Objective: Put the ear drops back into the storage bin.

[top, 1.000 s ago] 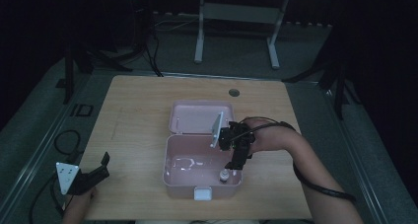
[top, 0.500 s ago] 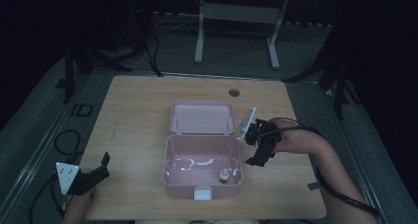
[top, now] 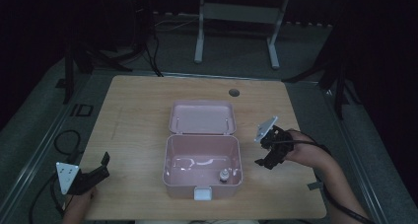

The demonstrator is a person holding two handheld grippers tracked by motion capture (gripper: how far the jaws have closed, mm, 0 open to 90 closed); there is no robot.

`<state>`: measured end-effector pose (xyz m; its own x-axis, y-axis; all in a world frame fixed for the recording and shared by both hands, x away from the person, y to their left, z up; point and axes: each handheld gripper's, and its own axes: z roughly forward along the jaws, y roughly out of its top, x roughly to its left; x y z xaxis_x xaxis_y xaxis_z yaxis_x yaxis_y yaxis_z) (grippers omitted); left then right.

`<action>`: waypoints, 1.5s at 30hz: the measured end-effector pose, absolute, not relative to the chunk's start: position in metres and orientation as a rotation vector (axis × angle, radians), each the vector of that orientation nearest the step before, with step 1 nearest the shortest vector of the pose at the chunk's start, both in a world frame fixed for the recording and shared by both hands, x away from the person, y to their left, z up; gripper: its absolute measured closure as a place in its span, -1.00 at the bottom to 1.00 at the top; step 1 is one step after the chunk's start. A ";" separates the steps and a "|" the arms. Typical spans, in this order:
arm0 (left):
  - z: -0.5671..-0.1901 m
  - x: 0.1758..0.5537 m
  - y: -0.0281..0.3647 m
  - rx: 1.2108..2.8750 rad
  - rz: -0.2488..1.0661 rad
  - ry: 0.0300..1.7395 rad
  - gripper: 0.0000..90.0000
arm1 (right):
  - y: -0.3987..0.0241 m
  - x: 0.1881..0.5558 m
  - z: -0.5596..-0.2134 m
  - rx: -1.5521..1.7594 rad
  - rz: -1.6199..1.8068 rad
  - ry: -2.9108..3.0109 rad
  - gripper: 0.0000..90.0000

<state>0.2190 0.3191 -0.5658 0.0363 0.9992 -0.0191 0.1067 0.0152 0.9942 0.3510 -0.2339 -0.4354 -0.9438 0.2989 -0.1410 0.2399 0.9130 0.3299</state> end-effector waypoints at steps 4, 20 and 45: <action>-0.566 0.219 0.319 1.291 1.119 1.267 -0.95 | -0.245 0.352 -0.451 0.505 0.512 2.832 -0.69; -0.566 0.219 0.319 1.291 1.121 1.265 -0.95 | -0.307 0.353 -0.512 0.939 0.745 2.440 -0.73; -0.566 0.218 0.318 1.296 1.131 1.246 -0.95 | -0.335 0.319 -0.547 1.345 0.971 1.805 -0.75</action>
<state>0.2176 0.3177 -0.5662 0.0424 0.9991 -0.0034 0.0925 -0.0005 0.9957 0.3191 -0.3349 -0.5471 -0.2380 0.9676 -0.0837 0.4630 0.1888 0.8660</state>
